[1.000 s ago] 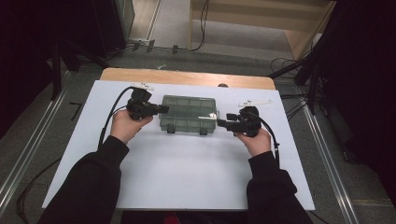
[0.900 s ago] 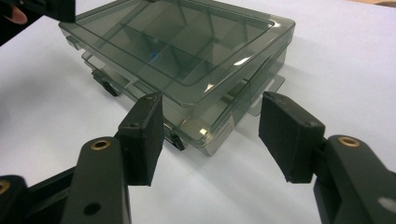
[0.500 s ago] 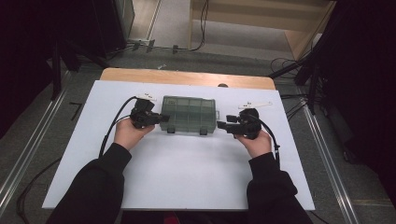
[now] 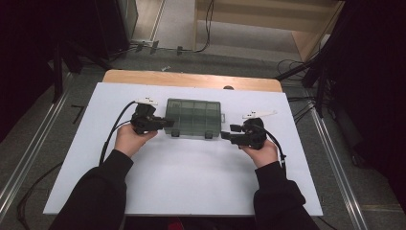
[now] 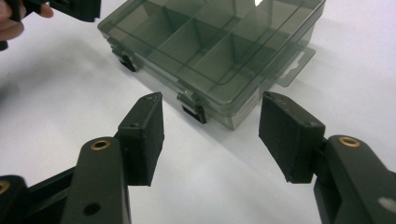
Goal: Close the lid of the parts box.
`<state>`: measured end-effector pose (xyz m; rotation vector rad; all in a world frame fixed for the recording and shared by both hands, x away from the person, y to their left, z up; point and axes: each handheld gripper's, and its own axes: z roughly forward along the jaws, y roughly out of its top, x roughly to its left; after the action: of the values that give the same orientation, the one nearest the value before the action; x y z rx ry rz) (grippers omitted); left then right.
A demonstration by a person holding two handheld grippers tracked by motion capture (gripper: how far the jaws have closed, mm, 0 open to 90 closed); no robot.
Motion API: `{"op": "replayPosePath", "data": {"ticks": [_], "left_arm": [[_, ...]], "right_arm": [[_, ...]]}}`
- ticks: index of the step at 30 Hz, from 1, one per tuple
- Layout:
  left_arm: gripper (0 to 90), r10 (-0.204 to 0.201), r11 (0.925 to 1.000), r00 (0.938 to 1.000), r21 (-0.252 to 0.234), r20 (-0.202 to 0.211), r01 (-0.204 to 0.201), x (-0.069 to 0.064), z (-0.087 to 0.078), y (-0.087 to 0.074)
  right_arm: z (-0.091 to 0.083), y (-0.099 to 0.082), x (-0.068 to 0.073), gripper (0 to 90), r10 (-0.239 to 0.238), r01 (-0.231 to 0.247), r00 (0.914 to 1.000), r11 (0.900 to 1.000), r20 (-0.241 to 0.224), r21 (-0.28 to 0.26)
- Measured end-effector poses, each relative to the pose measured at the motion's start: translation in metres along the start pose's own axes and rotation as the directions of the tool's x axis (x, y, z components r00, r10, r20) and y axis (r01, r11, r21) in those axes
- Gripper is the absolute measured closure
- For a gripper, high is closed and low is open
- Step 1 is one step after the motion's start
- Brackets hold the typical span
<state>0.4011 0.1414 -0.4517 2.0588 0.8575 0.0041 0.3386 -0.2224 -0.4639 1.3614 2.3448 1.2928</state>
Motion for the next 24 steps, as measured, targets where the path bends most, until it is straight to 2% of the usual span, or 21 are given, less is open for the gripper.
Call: {"op": "replayPosePath", "data": {"ticks": [10,14,19,24], "left_arm": [[63.9,-0.007,0.9999,0.9985,-0.007,0.054,0.008,-0.013,-0.014,-0.019],[59.1,0.002,1.0000,0.9981,-0.008,0.061,-0.002,-0.018,-0.018,-0.026],[48.9,0.013,0.9998,0.9976,-0.013,0.068,-0.012,-0.025,-0.023,-0.036],[43.3,0.028,0.9993,0.9983,-0.027,0.051,-0.026,-0.031,-0.029,-0.048]], "right_arm": [[-0.005,-0.012,0.011,38.8,-0.028,0.028,0.9993,0.9996,-0.024,0.005],[-0.007,-0.017,0.015,38.4,-0.039,0.040,0.9989,0.9992,-0.024,0.006],[-0.011,-0.025,0.018,38.1,-0.035,0.035,0.9989,0.9993,-0.030,0.007],[-0.016,-0.032,0.021,37.9,-0.031,0.031,0.9986,0.9995,-0.042,0.004]]}}
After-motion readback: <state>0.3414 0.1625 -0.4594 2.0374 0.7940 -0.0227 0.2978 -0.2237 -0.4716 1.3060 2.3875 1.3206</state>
